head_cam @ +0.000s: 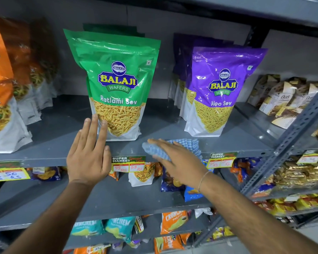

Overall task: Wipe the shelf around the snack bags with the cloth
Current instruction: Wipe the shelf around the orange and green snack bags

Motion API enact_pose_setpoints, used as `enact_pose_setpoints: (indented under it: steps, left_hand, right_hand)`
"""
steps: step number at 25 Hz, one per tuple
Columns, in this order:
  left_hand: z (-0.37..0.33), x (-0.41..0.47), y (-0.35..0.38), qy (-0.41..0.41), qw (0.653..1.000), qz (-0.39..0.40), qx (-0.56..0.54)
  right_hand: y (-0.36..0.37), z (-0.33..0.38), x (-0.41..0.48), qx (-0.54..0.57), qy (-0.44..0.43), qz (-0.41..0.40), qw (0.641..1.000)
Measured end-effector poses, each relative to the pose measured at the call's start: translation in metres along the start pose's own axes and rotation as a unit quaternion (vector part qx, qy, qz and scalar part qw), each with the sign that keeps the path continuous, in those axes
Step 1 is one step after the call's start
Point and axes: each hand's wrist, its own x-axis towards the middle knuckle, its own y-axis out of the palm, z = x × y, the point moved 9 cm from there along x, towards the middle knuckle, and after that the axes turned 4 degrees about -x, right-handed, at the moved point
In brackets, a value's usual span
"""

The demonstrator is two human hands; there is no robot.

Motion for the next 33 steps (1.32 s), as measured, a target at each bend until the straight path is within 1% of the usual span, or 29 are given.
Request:
enact_pose_setpoints:
  steps: [2, 3, 4, 6, 7, 8, 15, 17, 18, 20, 21, 22, 24, 27, 29, 31, 33]
  left_hand:
    - [-0.001, 0.0, 0.0, 0.002, 1.0, 0.002, 0.004]
    - [0.0, -0.001, 0.0, 0.001, 1.0, 0.003, 0.004]
    - [0.001, -0.001, 0.0, 0.0, 1.0, 0.003, 0.004]
    - [0.001, -0.001, 0.001, 0.002, 1.0, 0.001, 0.002]
    - [0.0, -0.002, 0.001, 0.006, 1.0, 0.001, 0.0]
    - [0.0, -0.002, 0.002, 0.01, 1.0, 0.004, 0.002]
    - [0.003, -0.002, 0.002, 0.011, 1.0, -0.008, 0.008]
    - [0.003, -0.002, 0.002, 0.01, 1.0, -0.013, 0.011]
    - [0.002, -0.001, 0.002, 0.01, 1.0, -0.012, 0.011]
    - [0.002, -0.001, 0.003, 0.014, 1.0, -0.013, 0.017]
    - [0.001, -0.001, 0.003, 0.017, 1.0, -0.016, 0.02]
    - [0.0, -0.001, 0.002, 0.02, 0.999, -0.019, 0.023]
    - [0.0, -0.001, 0.001, 0.025, 0.999, -0.023, 0.024]
    - [0.0, -0.002, 0.002, 0.027, 0.999, -0.023, 0.018]
    - [0.0, -0.002, 0.001, 0.027, 0.999, -0.026, 0.023]
    - [0.0, -0.002, 0.001, 0.026, 0.999, -0.026, 0.023]
    - [0.001, -0.002, 0.001, 0.027, 0.999, -0.026, 0.024]
  right_hand:
    - [-0.022, -0.01, 0.018, 0.004, 0.007, -0.066, 0.998]
    - [-0.024, -0.011, 0.032, -0.014, -0.005, -0.067, 0.998]
    - [-0.019, -0.01, 0.045, -0.03, -0.02, -0.035, 0.999]
    - [0.008, -0.013, 0.054, -0.068, -0.037, 0.066, 0.995]
    - [0.019, -0.016, 0.051, -0.09, -0.042, 0.095, 0.99]
    - [0.024, -0.018, 0.046, -0.112, -0.054, 0.103, 0.987]
    - [0.021, -0.017, 0.018, -0.134, -0.15, 0.05, 0.978]
    - [0.019, -0.018, 0.012, -0.097, -0.171, 0.034, 0.98]
    - [0.014, -0.019, 0.011, -0.056, -0.166, 0.023, 0.984]
    - [-0.002, -0.023, 0.015, 0.055, -0.129, -0.006, 0.99]
    - [-0.011, -0.024, 0.021, 0.094, -0.111, -0.023, 0.989]
    - [-0.018, -0.026, 0.029, 0.109, -0.1, -0.039, 0.988]
    - [-0.023, -0.025, 0.048, 0.098, -0.088, -0.028, 0.991]
    - [0.003, -0.03, 0.063, 0.029, -0.049, 0.063, 0.996]
    - [0.014, -0.026, 0.057, -0.019, -0.071, 0.068, 0.995]
    - [0.014, -0.018, 0.041, -0.017, -0.099, 0.064, 0.993]
    - [0.016, -0.014, 0.02, -0.005, -0.117, 0.077, 0.99]
